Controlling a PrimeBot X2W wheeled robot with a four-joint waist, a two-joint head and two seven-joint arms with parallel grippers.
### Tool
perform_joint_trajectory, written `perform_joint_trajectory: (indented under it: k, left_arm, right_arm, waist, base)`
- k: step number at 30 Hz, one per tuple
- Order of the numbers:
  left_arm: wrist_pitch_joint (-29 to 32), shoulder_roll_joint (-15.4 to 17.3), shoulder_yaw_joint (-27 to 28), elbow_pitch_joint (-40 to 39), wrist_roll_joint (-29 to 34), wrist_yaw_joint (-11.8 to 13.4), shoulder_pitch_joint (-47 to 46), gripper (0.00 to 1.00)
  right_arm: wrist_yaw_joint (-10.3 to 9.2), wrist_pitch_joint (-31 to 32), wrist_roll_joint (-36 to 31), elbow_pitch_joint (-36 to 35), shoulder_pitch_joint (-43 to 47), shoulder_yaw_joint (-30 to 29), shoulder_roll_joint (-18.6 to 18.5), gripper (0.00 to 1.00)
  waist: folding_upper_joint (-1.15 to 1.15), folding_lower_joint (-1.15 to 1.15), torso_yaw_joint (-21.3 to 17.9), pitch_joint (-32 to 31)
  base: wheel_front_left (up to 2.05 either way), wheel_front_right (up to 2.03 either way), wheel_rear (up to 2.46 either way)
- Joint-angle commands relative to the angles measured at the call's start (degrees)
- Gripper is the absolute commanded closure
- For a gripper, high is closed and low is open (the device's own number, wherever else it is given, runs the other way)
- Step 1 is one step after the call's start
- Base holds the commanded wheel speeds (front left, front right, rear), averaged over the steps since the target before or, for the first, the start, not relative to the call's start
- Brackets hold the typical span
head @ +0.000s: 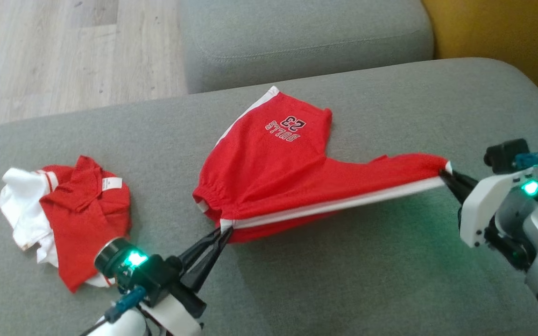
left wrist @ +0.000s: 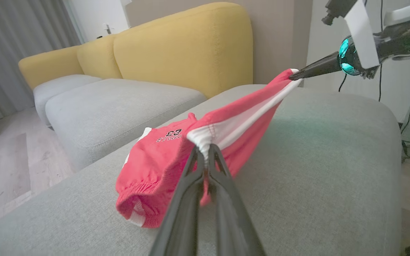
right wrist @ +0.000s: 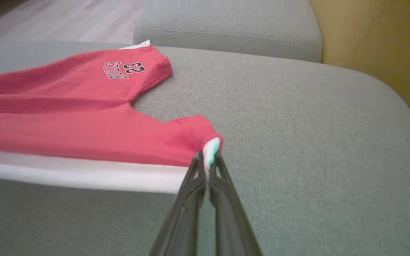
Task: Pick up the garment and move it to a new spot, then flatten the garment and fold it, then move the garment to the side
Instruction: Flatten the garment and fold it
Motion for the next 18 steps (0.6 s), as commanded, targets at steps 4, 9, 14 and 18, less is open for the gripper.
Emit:
perform_joint_trajectory:
  k: [4,9,14,18]
  left_arm:
    - [0.3,0.1,4.5,-0.7,-2.6,1.1,-3.6,1.0]
    - [0.6,-1.9,5.5,1.8,-3.6,-0.1,-8.3,1.0]
    - [0.0,-4.7,5.9,5.6,-3.3,-1.0,-14.0,1.0]
    - [-0.5,-7.6,5.6,9.6,-2.9,-1.9,-18.5,1.0]
  right_arm:
    - [-0.04,-2.4,-3.6,-2.1,-2.6,-3.7,0.2,1.0]
    - [-0.04,-4.8,-8.3,-3.0,-7.7,-7.7,2.1,1.0]
    - [-0.04,-5.5,-12.5,-1.5,-14.5,-9.5,4.5,1.0]
    - [-0.04,-5.0,-14.0,1.4,-20.0,-9.3,5.9,1.0]
  waist:
    - [-0.01,0.0,1.3,2.0]
    - [-0.01,0.0,4.1,8.3]
    - [-0.01,0.0,7.4,13.8]
    - [-0.01,0.0,11.0,17.1]
  base:
    - [0.0,0.0,0.0]
    - [0.0,0.0,0.0]
    - [0.0,0.0,0.0]
    - [0.0,0.0,0.0]
